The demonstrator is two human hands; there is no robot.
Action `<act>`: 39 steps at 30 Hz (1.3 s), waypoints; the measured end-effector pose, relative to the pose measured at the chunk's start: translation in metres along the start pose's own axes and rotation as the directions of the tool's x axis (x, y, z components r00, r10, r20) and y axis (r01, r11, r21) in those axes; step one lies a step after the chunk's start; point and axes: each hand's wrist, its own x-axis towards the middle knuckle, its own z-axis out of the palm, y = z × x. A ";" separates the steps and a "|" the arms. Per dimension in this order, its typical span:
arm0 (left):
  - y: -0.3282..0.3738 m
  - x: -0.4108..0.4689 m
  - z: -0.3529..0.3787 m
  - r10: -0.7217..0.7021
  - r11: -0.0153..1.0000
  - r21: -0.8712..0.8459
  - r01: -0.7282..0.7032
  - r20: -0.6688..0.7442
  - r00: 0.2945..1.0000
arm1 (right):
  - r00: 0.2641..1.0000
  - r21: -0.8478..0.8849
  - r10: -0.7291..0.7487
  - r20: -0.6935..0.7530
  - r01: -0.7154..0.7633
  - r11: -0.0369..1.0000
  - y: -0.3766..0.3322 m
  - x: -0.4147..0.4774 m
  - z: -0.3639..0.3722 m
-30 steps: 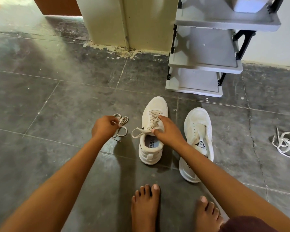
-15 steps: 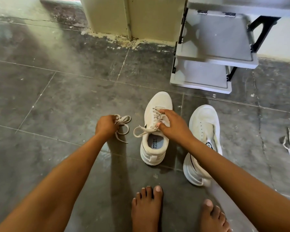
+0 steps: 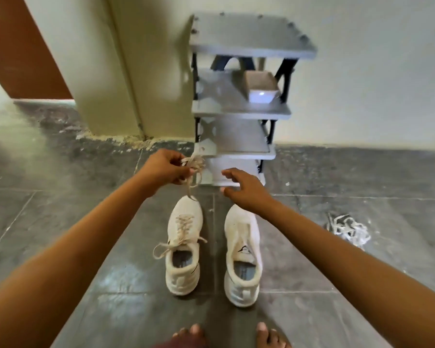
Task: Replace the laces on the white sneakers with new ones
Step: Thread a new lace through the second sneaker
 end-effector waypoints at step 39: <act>0.068 -0.017 0.075 -0.188 0.888 -0.427 0.173 0.007 0.982 | 0.896 0.745 0.384 -0.222 -0.098 0.659 0.040 -0.031 -0.056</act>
